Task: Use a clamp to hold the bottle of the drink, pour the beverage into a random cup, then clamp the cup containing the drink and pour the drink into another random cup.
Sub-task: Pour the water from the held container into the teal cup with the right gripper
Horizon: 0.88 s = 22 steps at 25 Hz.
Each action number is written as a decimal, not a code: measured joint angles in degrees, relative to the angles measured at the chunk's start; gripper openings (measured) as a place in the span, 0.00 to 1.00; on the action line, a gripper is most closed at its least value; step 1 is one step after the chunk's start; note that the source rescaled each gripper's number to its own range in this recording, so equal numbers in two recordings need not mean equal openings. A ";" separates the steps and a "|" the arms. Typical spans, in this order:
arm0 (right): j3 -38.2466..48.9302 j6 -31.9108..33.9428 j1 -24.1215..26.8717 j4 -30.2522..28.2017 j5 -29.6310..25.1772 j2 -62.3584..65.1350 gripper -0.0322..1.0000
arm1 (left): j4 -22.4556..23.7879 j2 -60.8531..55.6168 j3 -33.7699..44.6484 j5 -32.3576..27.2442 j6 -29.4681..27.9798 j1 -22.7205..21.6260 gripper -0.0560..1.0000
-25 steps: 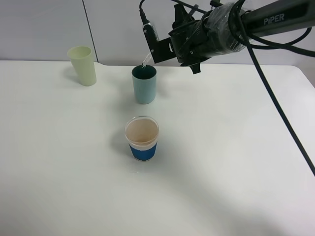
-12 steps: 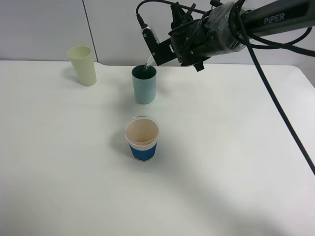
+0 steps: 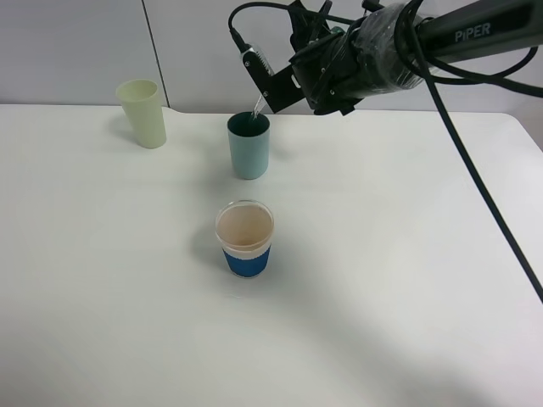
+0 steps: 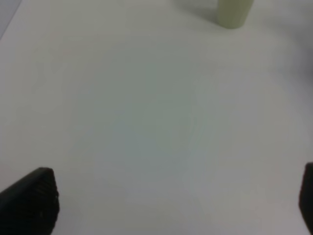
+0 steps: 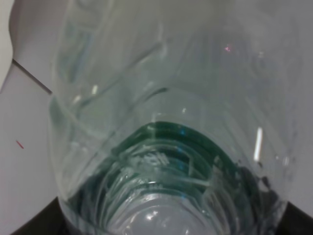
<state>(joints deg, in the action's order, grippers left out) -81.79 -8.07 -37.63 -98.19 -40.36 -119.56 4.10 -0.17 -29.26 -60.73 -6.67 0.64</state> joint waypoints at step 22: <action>-0.18 0.05 0.00 -0.85 3.94 0.00 0.05 | 0.00 0.00 0.00 0.00 0.00 0.00 1.00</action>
<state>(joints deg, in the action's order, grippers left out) -81.96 -8.02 -37.63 -99.04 -36.42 -119.56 4.10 -0.17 -29.26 -60.73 -6.67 0.64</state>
